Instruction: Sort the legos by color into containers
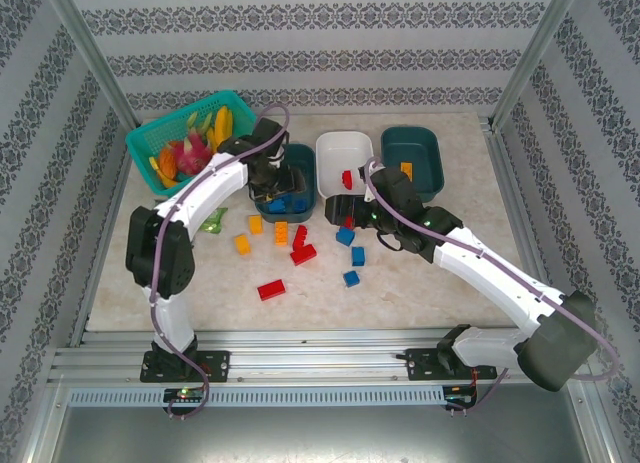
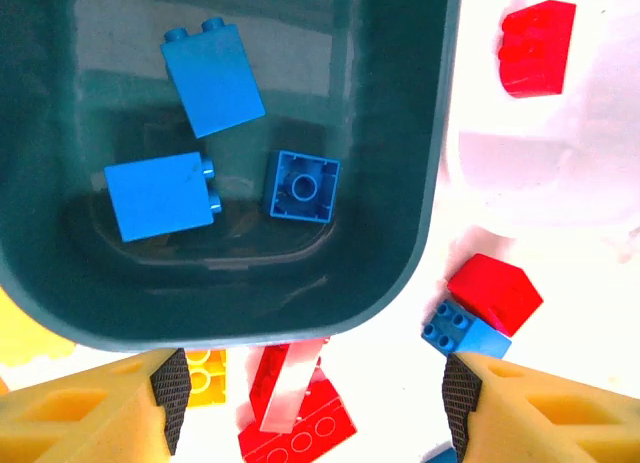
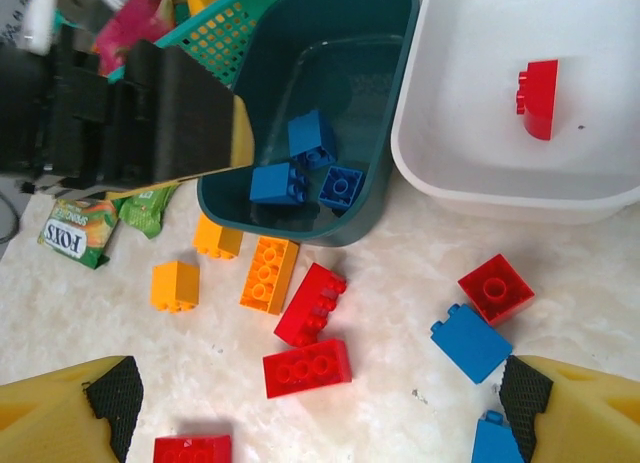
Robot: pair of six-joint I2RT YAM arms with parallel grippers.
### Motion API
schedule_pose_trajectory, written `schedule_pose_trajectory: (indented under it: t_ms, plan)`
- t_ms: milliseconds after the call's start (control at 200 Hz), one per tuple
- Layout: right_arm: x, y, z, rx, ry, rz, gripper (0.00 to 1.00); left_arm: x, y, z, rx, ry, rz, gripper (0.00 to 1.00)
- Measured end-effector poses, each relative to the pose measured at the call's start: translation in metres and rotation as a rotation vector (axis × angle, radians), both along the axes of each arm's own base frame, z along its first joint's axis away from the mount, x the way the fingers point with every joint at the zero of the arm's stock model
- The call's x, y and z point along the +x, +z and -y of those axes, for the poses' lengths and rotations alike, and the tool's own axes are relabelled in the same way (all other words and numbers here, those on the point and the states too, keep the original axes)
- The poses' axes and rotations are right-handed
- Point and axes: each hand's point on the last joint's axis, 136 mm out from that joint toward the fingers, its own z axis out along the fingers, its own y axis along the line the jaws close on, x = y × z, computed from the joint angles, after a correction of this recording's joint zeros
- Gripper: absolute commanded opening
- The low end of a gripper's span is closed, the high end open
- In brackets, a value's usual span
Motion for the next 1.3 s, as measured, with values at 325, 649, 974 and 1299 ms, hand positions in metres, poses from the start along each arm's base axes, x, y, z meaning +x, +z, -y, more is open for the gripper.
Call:
schedule_pose_trajectory:
  t_ms: [325,649,974,1299]
  plan:
    - [-0.016,-0.007,0.005,-0.033,0.013,-0.049,0.93,-0.016,0.029,0.004,-0.038,0.01,0.106,0.71]
    - [-0.042,-0.019,0.008,-0.12,0.045,-0.094,0.89,-0.081,0.048,-0.002,-0.077,-0.047,0.16,0.71]
    - [-0.053,-0.036,0.011,-0.181,0.014,-0.14,0.81,-0.161,0.037,-0.024,-0.142,-0.083,0.17,0.72]
    - [-0.058,-0.072,-0.035,-0.301,0.124,-0.196,0.97,-0.198,0.043,-0.048,-0.204,-0.026,0.236,0.73]
